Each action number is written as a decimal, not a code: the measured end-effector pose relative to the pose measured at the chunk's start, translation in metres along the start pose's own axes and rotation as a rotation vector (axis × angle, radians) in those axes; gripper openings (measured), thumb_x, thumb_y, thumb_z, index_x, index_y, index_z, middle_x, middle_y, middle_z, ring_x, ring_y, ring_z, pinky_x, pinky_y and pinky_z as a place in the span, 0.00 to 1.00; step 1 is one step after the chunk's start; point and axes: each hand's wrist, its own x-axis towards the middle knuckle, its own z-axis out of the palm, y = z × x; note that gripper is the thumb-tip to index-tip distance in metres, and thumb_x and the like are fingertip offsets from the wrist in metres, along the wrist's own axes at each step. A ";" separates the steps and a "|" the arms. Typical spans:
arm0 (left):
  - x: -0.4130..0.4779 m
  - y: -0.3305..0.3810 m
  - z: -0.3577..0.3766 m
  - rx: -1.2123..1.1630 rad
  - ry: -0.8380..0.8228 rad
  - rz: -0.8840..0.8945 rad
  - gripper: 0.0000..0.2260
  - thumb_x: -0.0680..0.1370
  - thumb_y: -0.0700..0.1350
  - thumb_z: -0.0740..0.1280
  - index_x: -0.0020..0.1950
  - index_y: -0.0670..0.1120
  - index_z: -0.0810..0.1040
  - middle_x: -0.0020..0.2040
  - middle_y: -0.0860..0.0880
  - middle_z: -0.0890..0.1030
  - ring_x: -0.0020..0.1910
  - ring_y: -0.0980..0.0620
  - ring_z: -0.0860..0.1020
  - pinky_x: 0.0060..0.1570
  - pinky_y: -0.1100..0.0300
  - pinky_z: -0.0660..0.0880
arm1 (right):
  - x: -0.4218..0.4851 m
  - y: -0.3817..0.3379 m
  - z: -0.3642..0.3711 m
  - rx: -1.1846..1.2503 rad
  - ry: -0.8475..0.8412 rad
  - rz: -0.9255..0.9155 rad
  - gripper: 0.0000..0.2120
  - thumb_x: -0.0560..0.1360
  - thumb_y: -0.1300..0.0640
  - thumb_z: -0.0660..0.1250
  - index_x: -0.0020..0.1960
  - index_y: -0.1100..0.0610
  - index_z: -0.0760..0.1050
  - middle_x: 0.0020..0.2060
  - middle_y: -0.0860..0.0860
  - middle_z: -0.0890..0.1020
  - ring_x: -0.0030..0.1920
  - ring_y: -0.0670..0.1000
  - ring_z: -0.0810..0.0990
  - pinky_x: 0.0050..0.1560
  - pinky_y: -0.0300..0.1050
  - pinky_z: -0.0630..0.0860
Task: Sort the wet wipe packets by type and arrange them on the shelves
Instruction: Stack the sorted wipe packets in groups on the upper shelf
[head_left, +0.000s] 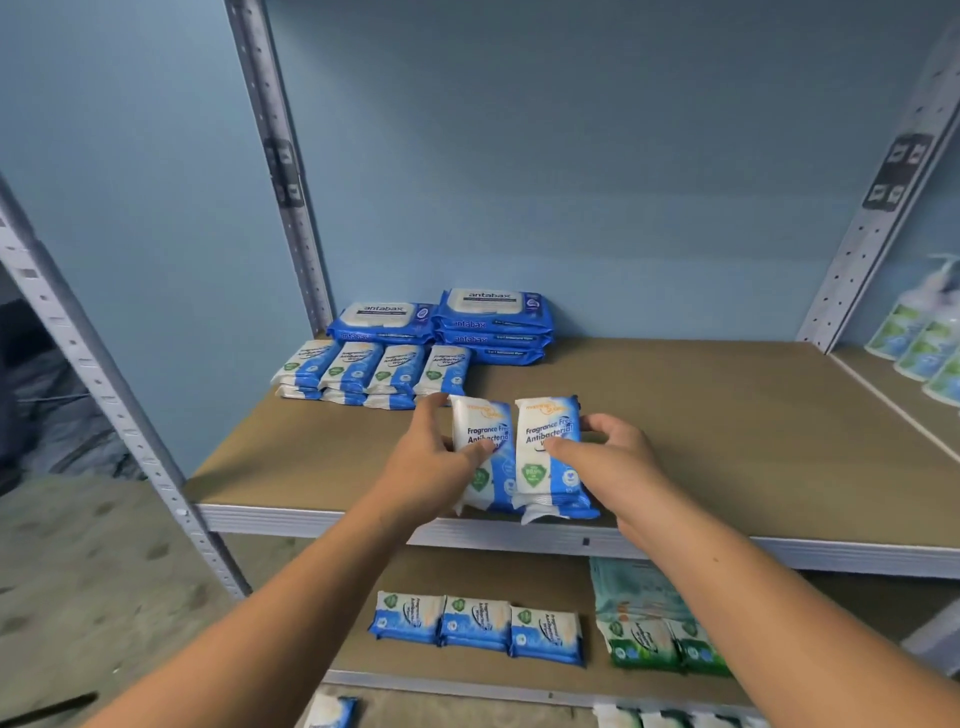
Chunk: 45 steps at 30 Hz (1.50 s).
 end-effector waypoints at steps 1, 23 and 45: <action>0.006 -0.002 0.001 0.012 0.006 -0.007 0.29 0.78 0.49 0.72 0.73 0.58 0.61 0.49 0.48 0.84 0.39 0.51 0.86 0.36 0.50 0.84 | 0.005 0.002 0.003 -0.022 0.000 0.009 0.12 0.73 0.57 0.76 0.53 0.53 0.76 0.45 0.53 0.86 0.38 0.52 0.87 0.42 0.52 0.85; 0.015 -0.003 -0.016 0.979 -0.154 0.493 0.30 0.66 0.70 0.70 0.64 0.60 0.69 0.65 0.59 0.69 0.65 0.55 0.67 0.59 0.50 0.75 | 0.017 0.021 -0.002 -0.729 0.003 -0.550 0.03 0.73 0.52 0.68 0.45 0.47 0.74 0.46 0.43 0.67 0.45 0.49 0.74 0.49 0.51 0.77; 0.095 -0.032 0.018 1.066 0.188 0.738 0.20 0.73 0.43 0.74 0.65 0.51 0.80 0.68 0.50 0.78 0.69 0.40 0.74 0.65 0.41 0.70 | 0.058 0.029 -0.004 -0.895 -0.062 -0.641 0.21 0.70 0.47 0.75 0.58 0.44 0.69 0.55 0.43 0.64 0.52 0.52 0.74 0.54 0.52 0.77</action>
